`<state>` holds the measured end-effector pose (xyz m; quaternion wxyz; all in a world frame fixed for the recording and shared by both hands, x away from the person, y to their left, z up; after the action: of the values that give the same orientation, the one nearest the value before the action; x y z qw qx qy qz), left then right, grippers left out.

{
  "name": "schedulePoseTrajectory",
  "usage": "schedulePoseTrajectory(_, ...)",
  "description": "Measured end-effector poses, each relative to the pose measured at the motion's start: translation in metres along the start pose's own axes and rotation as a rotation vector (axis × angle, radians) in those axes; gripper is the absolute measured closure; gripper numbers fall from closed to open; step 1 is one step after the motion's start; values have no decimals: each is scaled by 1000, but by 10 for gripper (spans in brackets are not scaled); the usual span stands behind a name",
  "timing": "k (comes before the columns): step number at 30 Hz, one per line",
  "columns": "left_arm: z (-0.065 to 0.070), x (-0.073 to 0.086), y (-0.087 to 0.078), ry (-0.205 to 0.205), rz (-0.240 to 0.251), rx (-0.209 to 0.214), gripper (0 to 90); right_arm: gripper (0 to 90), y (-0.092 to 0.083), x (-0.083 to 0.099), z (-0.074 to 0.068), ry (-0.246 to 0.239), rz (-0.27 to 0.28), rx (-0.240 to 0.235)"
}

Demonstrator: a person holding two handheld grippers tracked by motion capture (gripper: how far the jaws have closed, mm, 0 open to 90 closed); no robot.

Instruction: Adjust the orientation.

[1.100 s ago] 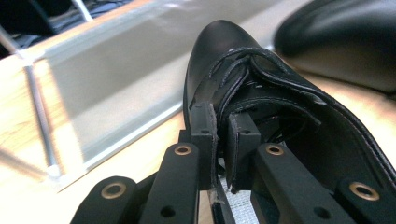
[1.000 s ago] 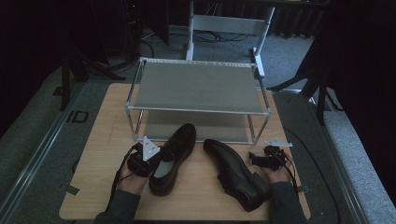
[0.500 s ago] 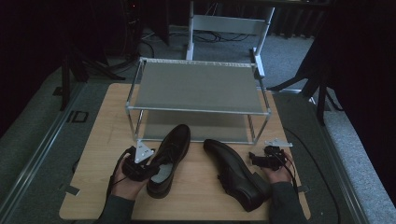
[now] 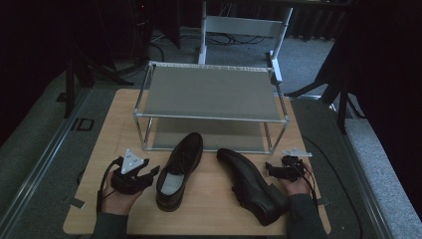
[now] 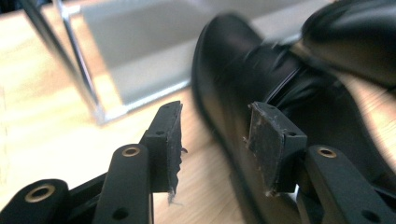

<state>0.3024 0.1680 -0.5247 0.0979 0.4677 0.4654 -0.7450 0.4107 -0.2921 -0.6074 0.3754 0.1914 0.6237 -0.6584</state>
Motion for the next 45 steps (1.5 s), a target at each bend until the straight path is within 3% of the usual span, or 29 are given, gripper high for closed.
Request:
schedulePoseTrajectory(8,-13,36,19,-56,-97,26,611,505,-7,1,8,35,-15,30)
schedulePoseTrajectory(15,-4,43,24,-65,-108,112,646,535,-21,-6,13,84,26,-1)
schedulePoseTrajectory(20,0,45,28,-50,-128,128,694,632,-54,-20,9,92,97,-40)
schedulePoseTrajectory(26,8,43,28,-39,-116,153,768,724,-103,-26,-19,-15,160,-78)
schedulePoseTrajectory(32,10,47,30,-40,-144,149,816,785,-144,-24,-46,-118,223,-122)
schedulePoseTrajectory(34,10,52,33,-42,-177,137,827,782,-152,-21,-52,-135,233,-132)
schedulePoseTrajectory(39,9,59,32,-16,-206,146,829,780,-160,-13,-58,-145,234,-145)
schedulePoseTrajectory(42,9,70,35,12,-279,132,828,799,-163,-6,-60,-151,226,-155)
schedulePoseTrajectory(45,11,70,36,-12,-248,168,849,835,-164,0,-62,-166,216,-160)
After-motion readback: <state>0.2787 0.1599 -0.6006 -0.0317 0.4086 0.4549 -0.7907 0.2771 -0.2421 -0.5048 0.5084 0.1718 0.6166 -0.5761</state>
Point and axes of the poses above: each handheld gripper's, and its own axes: y roughly forward along the jaws, x roughly out of its underside, z roughly to its right, the point moved 7 cm from there along y, roughly forward along the jaws, and after that the axes turned 12 degrees about x, right-handed, at the moved point
